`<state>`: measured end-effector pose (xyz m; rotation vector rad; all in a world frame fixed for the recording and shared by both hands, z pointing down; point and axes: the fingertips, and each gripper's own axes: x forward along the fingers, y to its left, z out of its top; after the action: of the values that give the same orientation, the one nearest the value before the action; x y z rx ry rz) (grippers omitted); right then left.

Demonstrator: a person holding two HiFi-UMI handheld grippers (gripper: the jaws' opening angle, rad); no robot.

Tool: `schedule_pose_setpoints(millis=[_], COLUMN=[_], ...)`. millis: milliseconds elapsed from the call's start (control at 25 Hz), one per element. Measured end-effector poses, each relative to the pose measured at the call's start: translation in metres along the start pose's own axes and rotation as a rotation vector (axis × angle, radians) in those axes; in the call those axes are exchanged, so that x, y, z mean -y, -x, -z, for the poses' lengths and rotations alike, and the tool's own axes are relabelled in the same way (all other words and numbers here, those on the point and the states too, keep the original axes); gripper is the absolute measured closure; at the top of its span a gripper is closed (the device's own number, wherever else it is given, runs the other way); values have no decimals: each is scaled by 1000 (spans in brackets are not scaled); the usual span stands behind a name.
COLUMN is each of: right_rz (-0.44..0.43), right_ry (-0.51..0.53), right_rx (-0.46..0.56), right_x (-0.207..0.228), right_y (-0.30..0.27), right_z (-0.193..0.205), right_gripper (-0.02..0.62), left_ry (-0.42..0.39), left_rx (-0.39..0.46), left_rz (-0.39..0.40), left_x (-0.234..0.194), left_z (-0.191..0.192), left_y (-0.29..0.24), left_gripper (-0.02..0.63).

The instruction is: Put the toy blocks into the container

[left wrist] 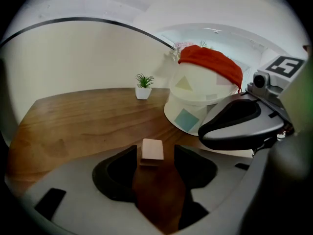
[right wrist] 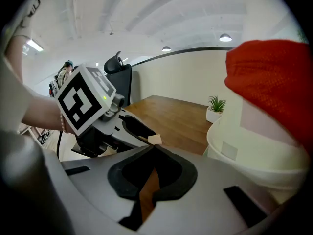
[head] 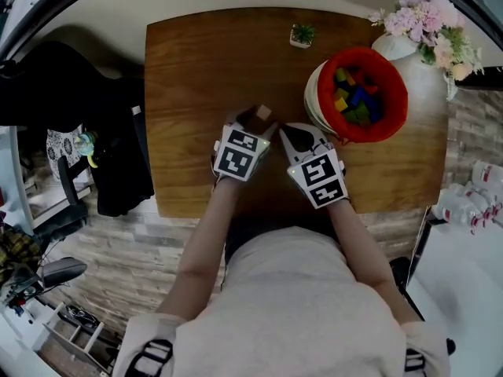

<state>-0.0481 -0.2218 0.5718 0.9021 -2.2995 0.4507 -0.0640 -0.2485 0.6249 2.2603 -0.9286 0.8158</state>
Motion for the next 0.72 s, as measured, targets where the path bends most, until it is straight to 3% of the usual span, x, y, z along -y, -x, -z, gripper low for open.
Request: schedule_pose_setpoints(millis=[160,720], right_rz=[10,46], right_ry=[-6,1], right_rx=[-7,37], right_x=[5,11], right_y=[1,22], right_z=[4,-4], right_gripper=[583,583], left_ry=[-22,8], left_rx=[13,56], left_rz=[-29,-36], left_x=[-4,4], left_z=[-3,-9], left_y=[-4,18], left_gripper=[456,451])
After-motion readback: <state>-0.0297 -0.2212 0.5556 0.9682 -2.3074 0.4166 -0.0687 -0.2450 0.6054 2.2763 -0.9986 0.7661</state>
